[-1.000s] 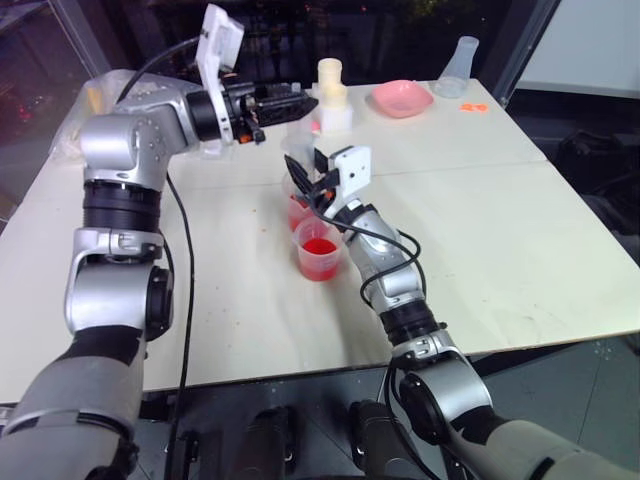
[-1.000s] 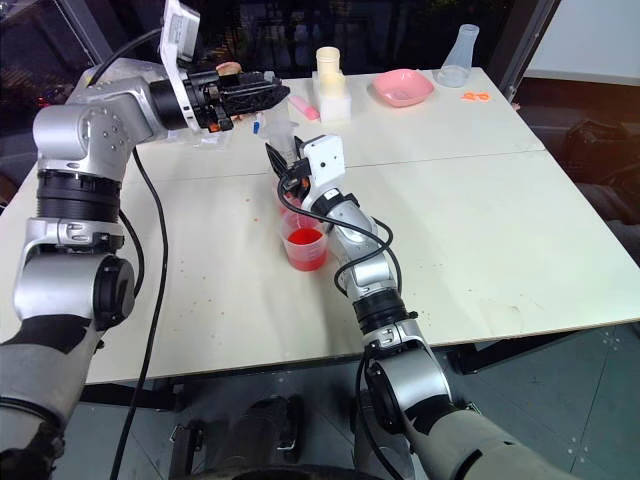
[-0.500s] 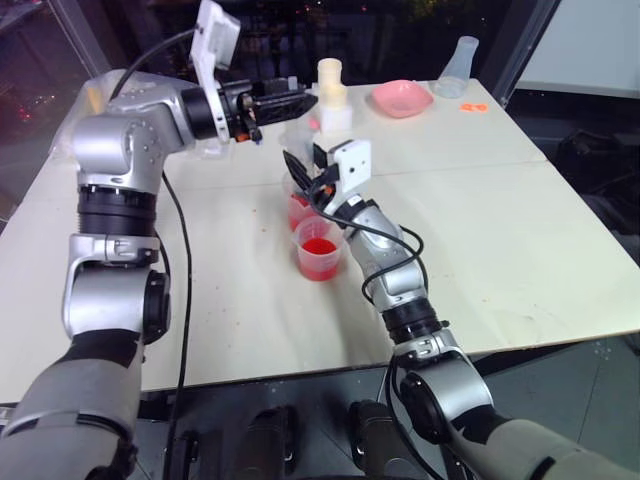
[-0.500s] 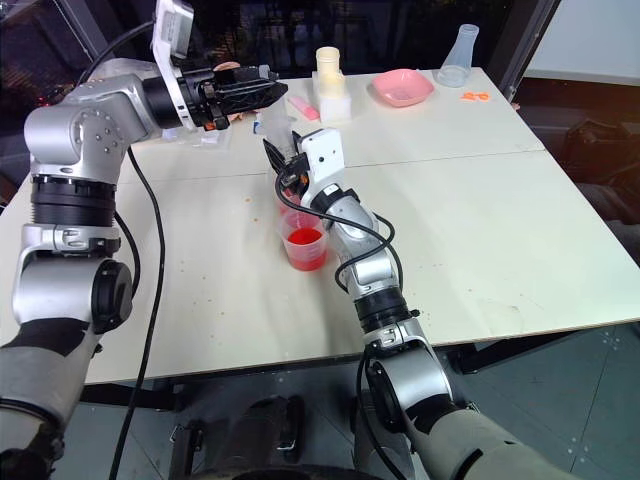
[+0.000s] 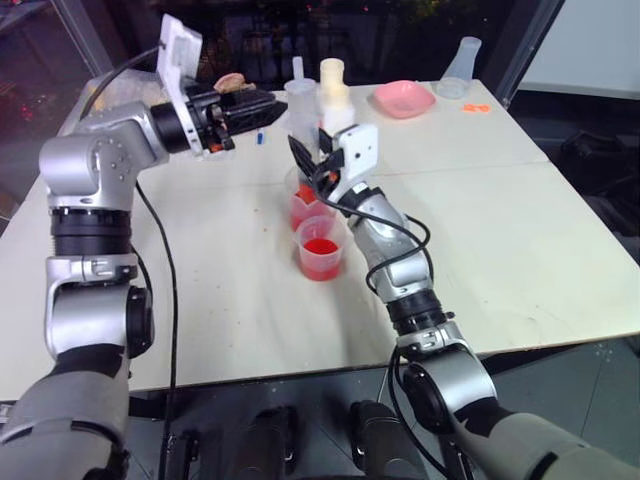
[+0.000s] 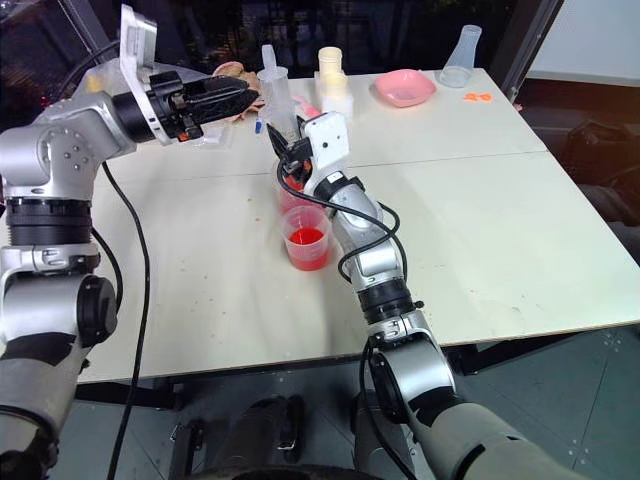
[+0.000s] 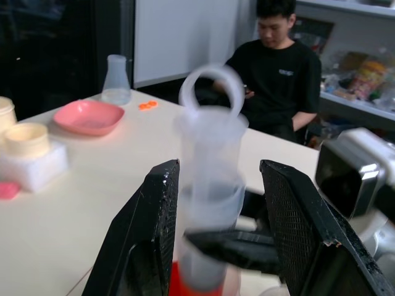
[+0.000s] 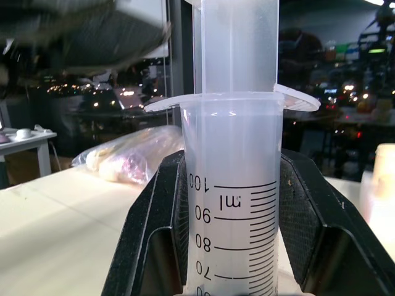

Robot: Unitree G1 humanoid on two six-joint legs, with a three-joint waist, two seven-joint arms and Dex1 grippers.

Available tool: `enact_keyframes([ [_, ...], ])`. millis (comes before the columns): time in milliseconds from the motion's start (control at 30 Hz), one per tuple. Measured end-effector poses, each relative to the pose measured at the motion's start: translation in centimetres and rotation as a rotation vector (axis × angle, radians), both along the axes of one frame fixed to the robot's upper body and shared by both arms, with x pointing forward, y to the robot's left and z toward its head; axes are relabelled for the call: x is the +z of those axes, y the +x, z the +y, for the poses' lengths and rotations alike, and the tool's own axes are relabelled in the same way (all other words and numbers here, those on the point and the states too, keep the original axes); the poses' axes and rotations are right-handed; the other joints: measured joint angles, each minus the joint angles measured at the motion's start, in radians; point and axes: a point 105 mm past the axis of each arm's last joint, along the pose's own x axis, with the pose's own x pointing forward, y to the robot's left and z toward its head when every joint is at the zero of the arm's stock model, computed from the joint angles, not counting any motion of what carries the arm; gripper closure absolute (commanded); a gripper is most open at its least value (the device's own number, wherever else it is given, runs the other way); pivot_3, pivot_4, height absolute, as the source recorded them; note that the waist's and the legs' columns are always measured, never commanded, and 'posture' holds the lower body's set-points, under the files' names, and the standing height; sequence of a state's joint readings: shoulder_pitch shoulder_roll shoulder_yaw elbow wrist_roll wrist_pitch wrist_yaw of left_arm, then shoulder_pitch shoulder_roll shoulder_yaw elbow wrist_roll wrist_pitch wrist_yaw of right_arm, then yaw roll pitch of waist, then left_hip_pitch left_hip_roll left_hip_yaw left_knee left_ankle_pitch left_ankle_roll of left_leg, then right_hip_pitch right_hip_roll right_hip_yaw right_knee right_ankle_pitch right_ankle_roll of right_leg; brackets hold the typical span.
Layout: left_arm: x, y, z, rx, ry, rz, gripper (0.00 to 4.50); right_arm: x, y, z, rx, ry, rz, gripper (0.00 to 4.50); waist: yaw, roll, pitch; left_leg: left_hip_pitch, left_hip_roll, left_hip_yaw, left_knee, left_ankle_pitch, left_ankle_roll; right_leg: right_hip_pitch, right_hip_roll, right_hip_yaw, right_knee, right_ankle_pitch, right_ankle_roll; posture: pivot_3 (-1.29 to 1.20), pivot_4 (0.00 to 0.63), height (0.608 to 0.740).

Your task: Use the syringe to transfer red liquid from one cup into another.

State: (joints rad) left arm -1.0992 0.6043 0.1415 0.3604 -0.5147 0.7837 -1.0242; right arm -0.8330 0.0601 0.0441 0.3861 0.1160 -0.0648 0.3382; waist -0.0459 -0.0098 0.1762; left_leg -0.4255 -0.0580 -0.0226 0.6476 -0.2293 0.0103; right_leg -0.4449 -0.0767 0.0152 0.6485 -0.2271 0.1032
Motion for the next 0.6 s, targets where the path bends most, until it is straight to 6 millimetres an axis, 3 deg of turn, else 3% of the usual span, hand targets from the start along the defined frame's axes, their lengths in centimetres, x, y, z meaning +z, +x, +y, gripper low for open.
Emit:
enact_keyframes([
  [133, 0.4, -0.5, 1.9, 0.044, -0.01, -0.011, 2.31, 0.7, -0.2, -0.3, -0.009, 0.016, -0.011, 3.13, 0.0, 0.0, 0.0, 0.0, 0.0, 0.0, 0.0, 0.0, 0.0, 0.0, 0.0, 0.0, 0.0, 0.0, 0.0, 0.0, 0.15, 0.74],
  [233, 0.4, -0.4, 2.1, 0.061, -0.016, -0.009, 2.31, 1.6, -0.4, -0.6, -0.016, 0.029, -0.028, 3.13, 0.004, 0.0, 0.0, 0.0, 0.0, -0.001, 0.0, 0.0, 0.0, 0.001, 0.0, 0.0, 0.0, 0.0, 0.0, 0.0, 0.15, 0.74],
  [467, 0.1, 0.1, 1.2, 0.04, -0.048, -0.006, 2.31, 5.2, -1.8, -1.6, -0.035, 0.054, -0.073, 3.13, 0.004, 0.0, 0.0, 0.0, 0.0, -0.001, 0.0, 0.0, 0.0, 0.0, 0.0, 0.0, 0.0, 0.0, 0.0, 0.0, 0.15, 0.74],
  [600, -0.4, 0.8, 0.6, 0.027, -0.063, 0.006, 2.31, 7.0, -3.6, -2.5, -0.023, 0.091, -0.072, 3.13, 0.004, 0.0, 0.0, 0.0, 0.0, -0.001, 0.0, 0.0, 0.0, 0.0, -0.001, 0.0, 0.0, 0.0, 0.0, 0.0, 0.15, 0.74],
])
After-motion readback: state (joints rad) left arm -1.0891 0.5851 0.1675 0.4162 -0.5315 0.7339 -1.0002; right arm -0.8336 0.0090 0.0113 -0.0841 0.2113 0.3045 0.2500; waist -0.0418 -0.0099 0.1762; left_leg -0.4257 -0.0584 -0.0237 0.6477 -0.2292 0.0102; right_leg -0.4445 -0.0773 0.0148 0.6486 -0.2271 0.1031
